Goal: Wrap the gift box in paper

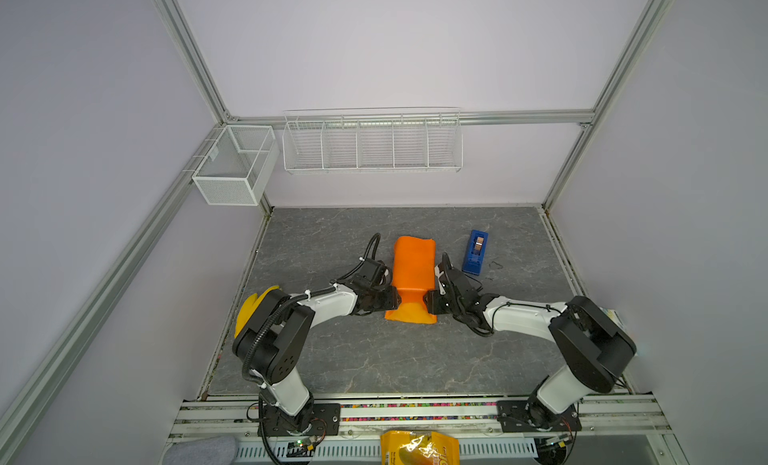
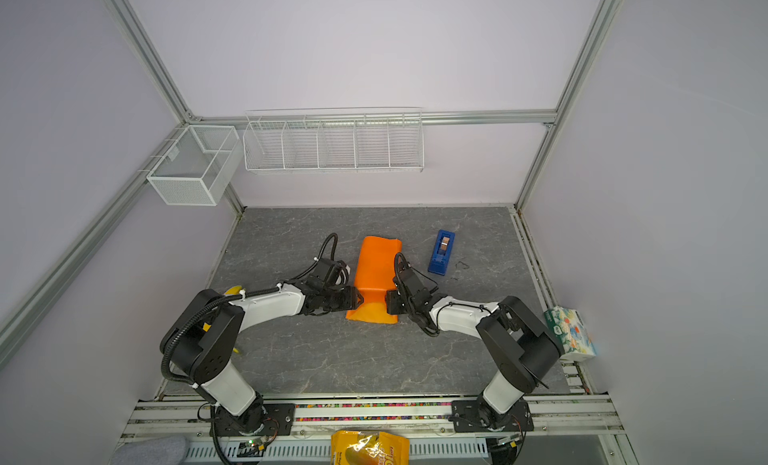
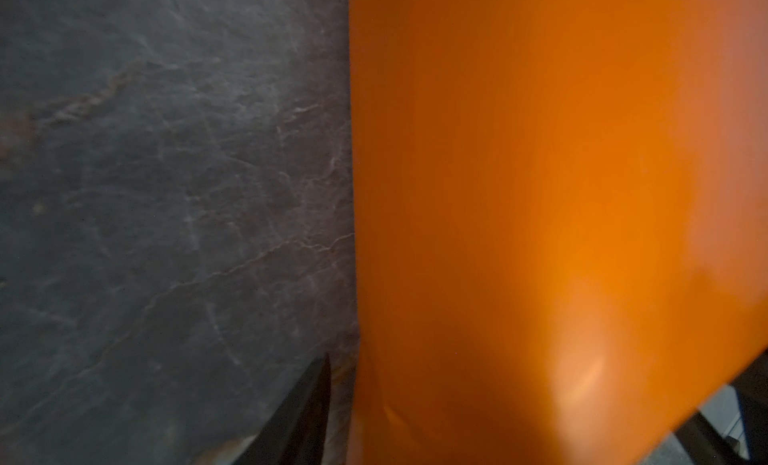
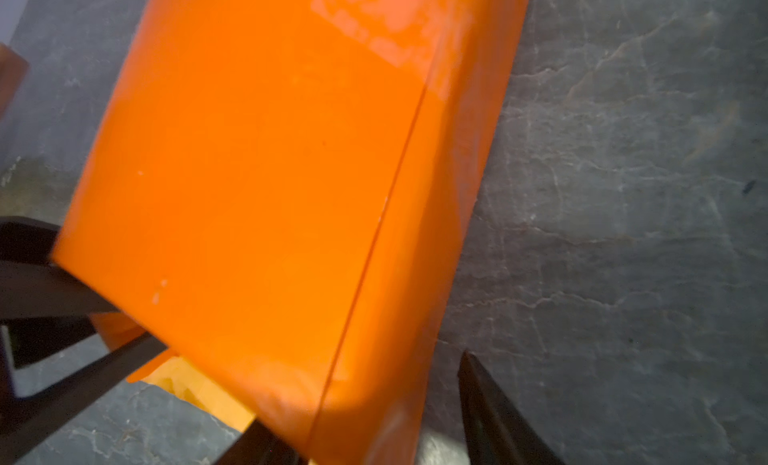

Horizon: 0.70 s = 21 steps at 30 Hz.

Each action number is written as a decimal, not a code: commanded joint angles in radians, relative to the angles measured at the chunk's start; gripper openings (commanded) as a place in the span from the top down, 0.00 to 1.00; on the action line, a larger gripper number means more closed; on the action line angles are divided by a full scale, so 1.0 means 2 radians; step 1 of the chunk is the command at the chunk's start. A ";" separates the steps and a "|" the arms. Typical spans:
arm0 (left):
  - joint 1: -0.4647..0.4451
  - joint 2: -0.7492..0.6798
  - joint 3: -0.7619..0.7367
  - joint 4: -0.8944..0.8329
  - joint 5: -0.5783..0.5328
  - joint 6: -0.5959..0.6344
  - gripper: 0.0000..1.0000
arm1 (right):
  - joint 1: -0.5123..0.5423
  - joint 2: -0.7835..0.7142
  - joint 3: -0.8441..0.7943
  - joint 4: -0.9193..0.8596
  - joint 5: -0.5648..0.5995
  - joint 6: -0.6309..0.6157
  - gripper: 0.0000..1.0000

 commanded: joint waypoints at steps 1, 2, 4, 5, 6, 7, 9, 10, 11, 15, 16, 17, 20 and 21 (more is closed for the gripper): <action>-0.001 0.006 -0.002 0.009 -0.008 -0.001 0.50 | 0.003 0.014 -0.002 0.024 0.021 -0.008 0.52; -0.001 0.004 -0.002 0.009 -0.009 0.000 0.50 | 0.004 0.015 -0.002 0.022 0.022 -0.008 0.56; -0.001 0.000 -0.003 0.009 -0.014 0.003 0.50 | 0.004 0.015 -0.001 0.021 0.024 -0.008 0.62; -0.001 -0.002 -0.003 0.009 -0.018 0.004 0.50 | 0.003 0.015 -0.001 0.019 0.026 -0.008 0.64; -0.001 -0.005 -0.002 0.008 -0.023 0.008 0.50 | 0.004 0.016 0.000 0.018 0.027 -0.008 0.67; -0.001 -0.007 0.001 0.007 -0.028 0.013 0.50 | 0.003 0.016 0.000 0.017 0.027 -0.007 0.69; -0.001 -0.010 0.008 0.000 -0.038 0.024 0.49 | 0.003 0.018 0.002 0.012 0.028 -0.006 0.73; -0.001 -0.012 0.012 -0.002 -0.043 0.031 0.49 | 0.003 0.019 0.003 0.012 0.029 -0.007 0.74; -0.001 -0.015 0.014 -0.003 -0.048 0.036 0.49 | 0.003 0.019 0.003 0.011 0.028 -0.008 0.76; -0.001 -0.017 0.023 -0.005 -0.056 0.059 0.49 | 0.003 0.022 0.005 0.011 0.027 -0.008 0.81; -0.001 -0.017 0.025 -0.003 -0.057 0.064 0.50 | 0.004 0.022 0.006 0.010 0.026 -0.009 0.82; -0.001 -0.016 0.025 -0.001 -0.058 0.067 0.50 | 0.003 0.022 0.007 0.009 0.026 -0.009 0.83; -0.001 -0.012 0.027 0.004 -0.068 0.074 0.53 | 0.003 0.024 0.008 0.009 0.025 -0.009 0.84; -0.001 -0.009 0.027 0.005 -0.072 0.075 0.55 | 0.004 0.024 0.008 0.009 0.026 -0.009 0.84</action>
